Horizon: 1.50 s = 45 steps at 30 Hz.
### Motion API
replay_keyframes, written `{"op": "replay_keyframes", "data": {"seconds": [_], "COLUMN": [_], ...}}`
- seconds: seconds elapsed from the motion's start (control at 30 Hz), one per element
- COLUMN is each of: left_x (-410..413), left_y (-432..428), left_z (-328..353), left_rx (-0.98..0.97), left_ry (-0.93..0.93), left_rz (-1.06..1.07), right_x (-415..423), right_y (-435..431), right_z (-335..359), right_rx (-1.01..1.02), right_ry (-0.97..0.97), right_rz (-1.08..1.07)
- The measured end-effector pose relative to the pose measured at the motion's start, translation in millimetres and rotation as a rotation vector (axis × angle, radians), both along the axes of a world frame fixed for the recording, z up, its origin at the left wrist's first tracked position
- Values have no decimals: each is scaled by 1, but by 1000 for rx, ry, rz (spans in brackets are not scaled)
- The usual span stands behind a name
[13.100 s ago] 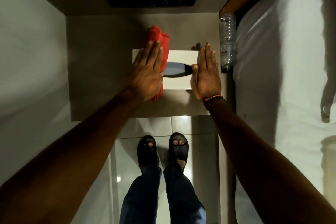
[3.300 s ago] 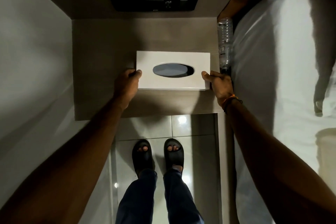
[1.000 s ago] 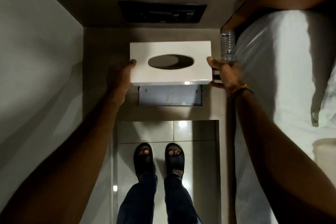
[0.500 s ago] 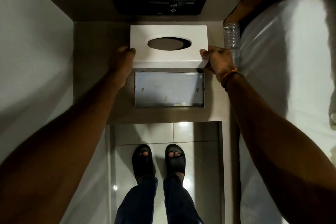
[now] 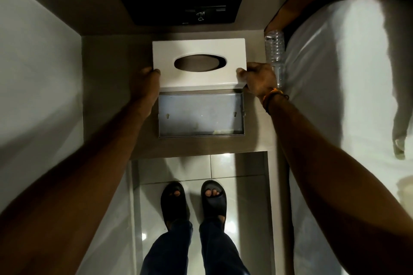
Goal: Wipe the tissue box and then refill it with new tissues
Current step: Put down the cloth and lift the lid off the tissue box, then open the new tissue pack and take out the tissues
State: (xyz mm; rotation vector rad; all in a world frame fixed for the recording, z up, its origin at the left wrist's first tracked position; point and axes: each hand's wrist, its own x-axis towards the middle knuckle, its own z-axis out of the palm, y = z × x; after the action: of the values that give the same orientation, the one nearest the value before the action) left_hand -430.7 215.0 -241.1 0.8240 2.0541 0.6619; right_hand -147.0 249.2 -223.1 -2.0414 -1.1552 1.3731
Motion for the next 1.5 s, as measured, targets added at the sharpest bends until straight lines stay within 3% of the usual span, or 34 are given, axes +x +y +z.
{"op": "replay_keyframes", "data": {"seconds": [0.1,0.27,0.43,0.63,0.77,0.93,1.17,1.3,1.5], "left_x": [5,22,61,151,235,342,436,464,524], "left_y": [-2,-15,-37,-68,-94,-143,-225,-247,-238], "left_z": [5,37,85,142,174,208,219,216,215], "left_rx": [28,160,208,250,407,513,505,613,762], "left_ry": [75,162,225,194,146,90,-11,42,243], "left_rz": [-15,-49,-153,-386,-612,-799,-1103,-1315,-1657], "right_x": [1,8,17,54,100,177,274,313,337], "right_y": [-7,-26,-60,-118,-168,-237,-348,-397,-409], "right_z": [6,33,76,145,184,226,247,235,219], "right_rx": [35,108,190,256,366,429,433,312,232], "right_ry": [5,-250,-147,-168,-352,-427,-514,-569,-489], "right_rz": [-17,28,-81,-94,-85,-262,-594,-879,-1031]}}
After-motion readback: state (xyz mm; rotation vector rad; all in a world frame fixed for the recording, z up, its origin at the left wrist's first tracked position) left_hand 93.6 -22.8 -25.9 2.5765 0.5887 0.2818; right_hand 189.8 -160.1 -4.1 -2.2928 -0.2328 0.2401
